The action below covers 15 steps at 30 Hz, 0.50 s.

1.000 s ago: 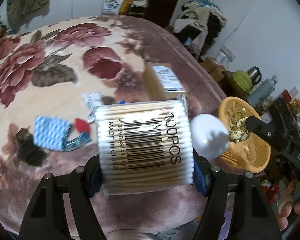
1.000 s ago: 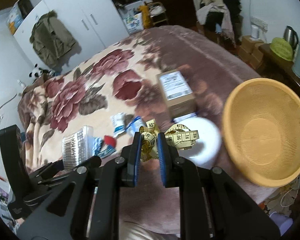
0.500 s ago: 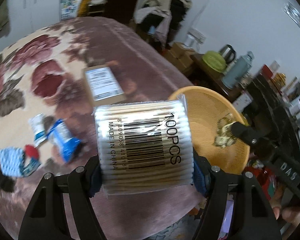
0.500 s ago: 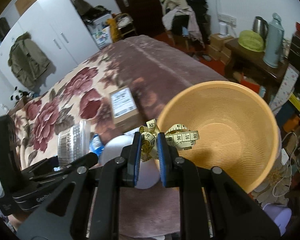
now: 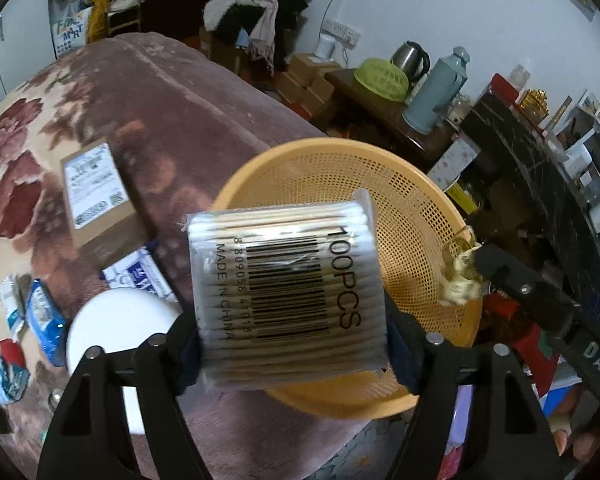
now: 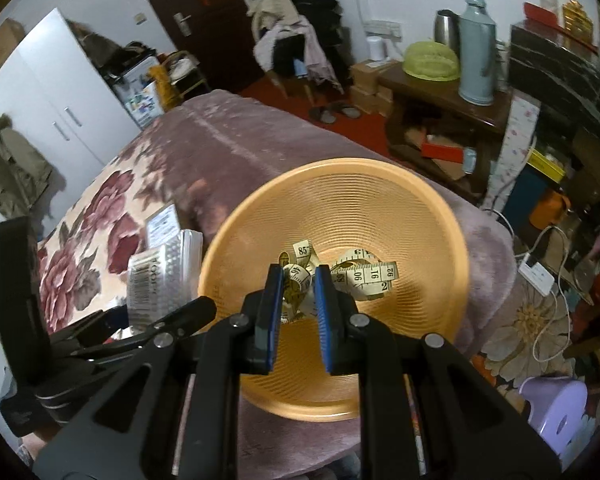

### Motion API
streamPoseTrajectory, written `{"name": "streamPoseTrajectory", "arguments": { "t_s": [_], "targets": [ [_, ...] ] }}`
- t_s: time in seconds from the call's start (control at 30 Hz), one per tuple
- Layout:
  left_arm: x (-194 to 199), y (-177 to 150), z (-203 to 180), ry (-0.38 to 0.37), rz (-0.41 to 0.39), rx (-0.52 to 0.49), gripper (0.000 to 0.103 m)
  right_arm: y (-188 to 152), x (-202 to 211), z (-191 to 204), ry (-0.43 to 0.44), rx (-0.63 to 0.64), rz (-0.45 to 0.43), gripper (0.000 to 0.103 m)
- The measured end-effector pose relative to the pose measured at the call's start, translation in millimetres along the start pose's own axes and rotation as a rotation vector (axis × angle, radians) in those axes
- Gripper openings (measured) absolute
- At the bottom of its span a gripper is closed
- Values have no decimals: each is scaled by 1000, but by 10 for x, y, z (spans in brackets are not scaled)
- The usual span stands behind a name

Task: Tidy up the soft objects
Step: 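Carry both items to the orange basket and open both tools to drop them, then move both tools back over the remaining items on the bed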

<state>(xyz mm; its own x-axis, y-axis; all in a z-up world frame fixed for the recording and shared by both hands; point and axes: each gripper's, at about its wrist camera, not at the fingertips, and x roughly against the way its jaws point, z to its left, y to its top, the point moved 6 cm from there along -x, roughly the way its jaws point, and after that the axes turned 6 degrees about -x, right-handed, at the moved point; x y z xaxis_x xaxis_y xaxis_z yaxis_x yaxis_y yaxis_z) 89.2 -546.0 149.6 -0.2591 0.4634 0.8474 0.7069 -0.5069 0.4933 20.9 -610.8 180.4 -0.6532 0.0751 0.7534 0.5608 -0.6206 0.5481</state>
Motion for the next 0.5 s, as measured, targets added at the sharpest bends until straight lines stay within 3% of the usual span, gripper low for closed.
{"name": "streamPoseTrajectory", "arguments": {
  "t_s": [0.07, 0.1, 0.13, 0.23, 0.37, 0.43, 0.5],
  "targets": [
    [-25, -8, -11, 5, -13, -9, 92, 14, -6, -54, -14, -16, 0, 22],
    [-8, -10, -11, 11, -27, -15, 97, 17, 6, -90, -25, -24, -4, 31],
    [10, -24, -13, 2, -35, -20, 103, 23, 14, -120, -31, -29, -8, 50],
    [69, -78, 3, -33, -21, -17, 103, 35, 62, -159, -44, -41, -43, 86],
    [287, -107, 105, 19, -81, -7, 103, 19, 84, -144, -46, -33, -39, 91],
    [383, -141, 177, 33, -97, 5, 103, -10, 72, -127, -52, -24, -32, 101],
    [450, -171, 236, 42, -100, 12, 103, -52, 71, -99, -56, -13, -26, 103]
  ]
}}
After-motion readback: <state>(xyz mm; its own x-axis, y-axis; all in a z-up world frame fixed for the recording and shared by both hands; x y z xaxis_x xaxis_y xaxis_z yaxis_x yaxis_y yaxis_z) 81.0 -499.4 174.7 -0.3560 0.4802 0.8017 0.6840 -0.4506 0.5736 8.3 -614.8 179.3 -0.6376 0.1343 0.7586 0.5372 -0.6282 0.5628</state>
